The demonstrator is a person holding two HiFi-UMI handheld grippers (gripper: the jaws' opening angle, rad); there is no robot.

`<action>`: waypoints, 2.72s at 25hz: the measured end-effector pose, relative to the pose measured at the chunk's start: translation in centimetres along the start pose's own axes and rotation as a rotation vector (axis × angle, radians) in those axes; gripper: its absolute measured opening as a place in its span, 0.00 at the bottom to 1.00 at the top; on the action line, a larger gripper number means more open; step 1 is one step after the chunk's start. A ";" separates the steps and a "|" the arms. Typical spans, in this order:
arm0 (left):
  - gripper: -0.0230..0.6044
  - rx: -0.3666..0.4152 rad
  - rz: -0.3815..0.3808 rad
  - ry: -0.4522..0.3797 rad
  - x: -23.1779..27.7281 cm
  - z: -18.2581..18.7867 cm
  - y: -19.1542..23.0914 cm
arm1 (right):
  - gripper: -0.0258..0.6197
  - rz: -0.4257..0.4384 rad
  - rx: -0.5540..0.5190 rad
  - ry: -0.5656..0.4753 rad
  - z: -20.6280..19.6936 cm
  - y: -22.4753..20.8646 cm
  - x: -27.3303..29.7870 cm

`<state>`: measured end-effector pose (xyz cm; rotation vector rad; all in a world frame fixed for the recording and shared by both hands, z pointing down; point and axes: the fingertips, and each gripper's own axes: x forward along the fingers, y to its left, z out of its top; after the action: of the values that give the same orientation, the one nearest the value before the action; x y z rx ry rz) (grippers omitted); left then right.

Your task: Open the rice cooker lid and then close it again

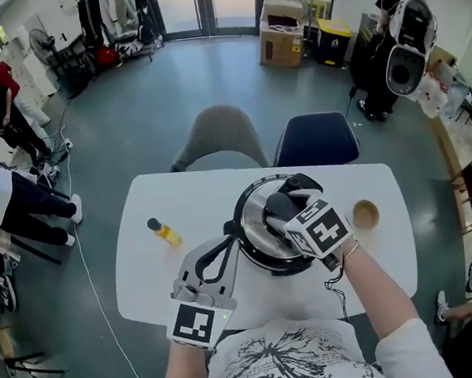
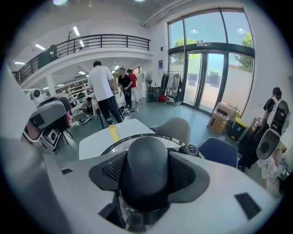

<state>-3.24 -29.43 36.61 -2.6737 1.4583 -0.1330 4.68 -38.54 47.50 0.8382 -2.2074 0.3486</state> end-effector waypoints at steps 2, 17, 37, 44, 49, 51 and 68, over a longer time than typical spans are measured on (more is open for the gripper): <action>0.06 -0.005 -0.004 0.004 0.1 -0.2 0.0 | 0.50 -0.009 0.002 0.008 -0.5 -0.1 0.3; 0.06 -0.008 -0.018 0.004 0.0 -0.5 -0.6 | 0.55 -0.049 0.027 0.015 -1.6 -0.9 0.7; 0.06 -0.021 0.035 -0.042 -1.0 1.5 0.6 | 0.06 -0.216 -0.016 -0.638 3.3 0.0 -11.0; 0.06 -0.027 0.010 -0.052 -1.7 2.0 0.3 | 0.06 -0.268 0.025 -0.730 1.7 0.8 -12.9; 0.06 -0.038 -0.016 -0.047 -1.8 1.7 -0.1 | 0.05 -0.294 -0.008 -0.730 0.8 1.7 -13.1; 0.06 -0.036 -0.022 -0.049 -1.8 1.6 -0.3 | 0.05 -0.291 -0.007 -0.730 0.6 2.0 -13.1; 0.06 -0.031 -0.049 -0.055 -2.0 2.2 0.1 | 0.05 -0.297 -0.014 -0.709 0.8 2.8 -13.4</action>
<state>-4.13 -27.68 34.37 -2.7157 1.3912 -0.0411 9.28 -30.60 37.31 1.4224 -2.6482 -0.1398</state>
